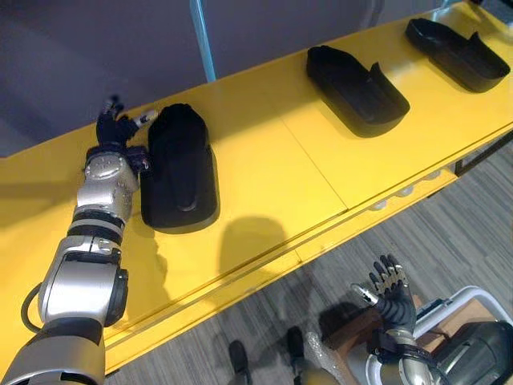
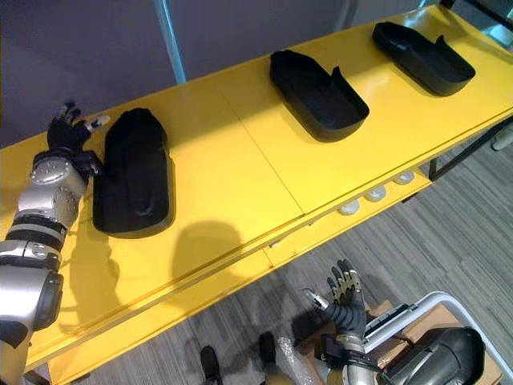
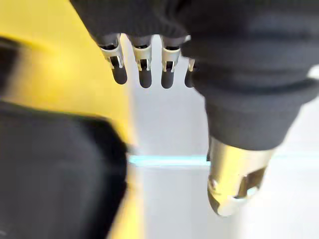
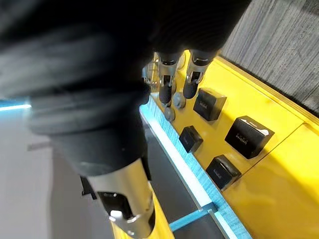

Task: Walk over and take plastic housings, then place them on the shelf

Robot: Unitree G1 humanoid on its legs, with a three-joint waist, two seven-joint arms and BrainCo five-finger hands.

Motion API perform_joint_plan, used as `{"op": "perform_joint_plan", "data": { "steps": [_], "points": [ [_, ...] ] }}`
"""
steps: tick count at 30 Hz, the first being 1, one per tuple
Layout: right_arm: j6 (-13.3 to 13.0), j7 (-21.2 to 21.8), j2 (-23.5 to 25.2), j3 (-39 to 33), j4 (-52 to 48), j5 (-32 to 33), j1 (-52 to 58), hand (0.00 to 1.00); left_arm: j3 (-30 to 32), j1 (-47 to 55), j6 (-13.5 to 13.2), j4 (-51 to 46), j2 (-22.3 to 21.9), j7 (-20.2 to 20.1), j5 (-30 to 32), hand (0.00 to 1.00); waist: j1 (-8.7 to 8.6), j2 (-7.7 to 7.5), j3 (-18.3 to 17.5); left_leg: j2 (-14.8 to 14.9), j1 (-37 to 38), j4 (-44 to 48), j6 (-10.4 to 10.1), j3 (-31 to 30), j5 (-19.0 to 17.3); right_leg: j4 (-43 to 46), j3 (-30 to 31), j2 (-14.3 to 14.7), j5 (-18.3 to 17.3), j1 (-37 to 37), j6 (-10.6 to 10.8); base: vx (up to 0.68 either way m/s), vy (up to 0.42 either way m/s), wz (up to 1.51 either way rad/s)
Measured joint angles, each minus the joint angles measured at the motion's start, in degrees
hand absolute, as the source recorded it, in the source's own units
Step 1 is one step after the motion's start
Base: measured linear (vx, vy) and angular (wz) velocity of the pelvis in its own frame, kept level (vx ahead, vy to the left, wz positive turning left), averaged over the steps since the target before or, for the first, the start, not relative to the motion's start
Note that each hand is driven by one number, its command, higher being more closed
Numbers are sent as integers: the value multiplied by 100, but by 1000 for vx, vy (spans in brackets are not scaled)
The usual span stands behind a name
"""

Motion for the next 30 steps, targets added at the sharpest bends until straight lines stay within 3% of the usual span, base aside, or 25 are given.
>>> {"op": "perform_joint_plan", "data": {
  "steps": [2,7,11,15,22,24,30],
  "points": [
    [8,67,-5,5,55,-71,3,0,51,165,-101,-361,0,70,231,0,18,6,-14,-1,90,-1,-5,-22,-4,-10,-16,-2,-4,103,2,-29,22,6],
    [9,231,-14,22,310,-74,65,0,942,1364,-188,-1626,-325,505,1345,0,29,49,-254,-5,174,-1,-24,-267,8,-85,-240,-15,-24,314,12,-10,19,24],
    [8,332,-11,-71,419,-73,223,0,1434,2808,-206,-2336,-994,859,2113,0,228,94,-605,-9,253,-2,-47,-453,-7,-123,-428,-23,-90,487,4,4,5,22],
    [9,424,10,-75,422,-73,290,0,1558,3785,-201,-2551,-1522,850,2432,0,269,99,-773,-22,248,-4,-58,-508,-4,-116,-492,-41,-102,506,2,-31,11,10],
    [8,429,71,-87,422,-71,421,0,1082,4443,-291,-2564,-2093,541,2371,0,246,107,-879,-24,145,-20,-95,-506,-22,-109,-483,-44,-97,397,3,-26,7,0],
    [8,361,71,-91,422,-68,406,0,990,4548,-504,-2667,-2216,458,2063,0,220,111,-883,-19,50,-3,-59,-467,13,-98,-453,-39,-86,289,-5,-15,0,-7],
    [7,222,75,-298,476,-67,275,0,779,4649,-780,-2792,-2308,259,1153,0,217,113,-883,-10,72,-2,-81,-366,2,-109,-340,-25,-81,268,-7,0,7,-10]
  ]
}}
